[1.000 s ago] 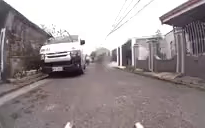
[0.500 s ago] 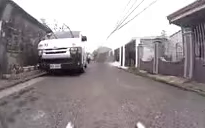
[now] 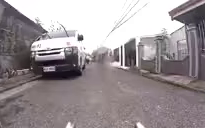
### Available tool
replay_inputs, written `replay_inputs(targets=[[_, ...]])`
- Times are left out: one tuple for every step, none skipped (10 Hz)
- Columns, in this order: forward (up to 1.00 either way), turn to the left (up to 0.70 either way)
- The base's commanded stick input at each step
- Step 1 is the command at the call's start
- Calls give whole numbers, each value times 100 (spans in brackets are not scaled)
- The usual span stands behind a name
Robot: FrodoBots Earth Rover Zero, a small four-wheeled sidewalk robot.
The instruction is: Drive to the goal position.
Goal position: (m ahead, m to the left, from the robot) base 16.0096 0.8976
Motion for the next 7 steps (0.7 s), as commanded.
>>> replay_inputs(targets=[[70,14],[70,14],[70,14],[70,14],[70,14],[70,14],[70,14]])
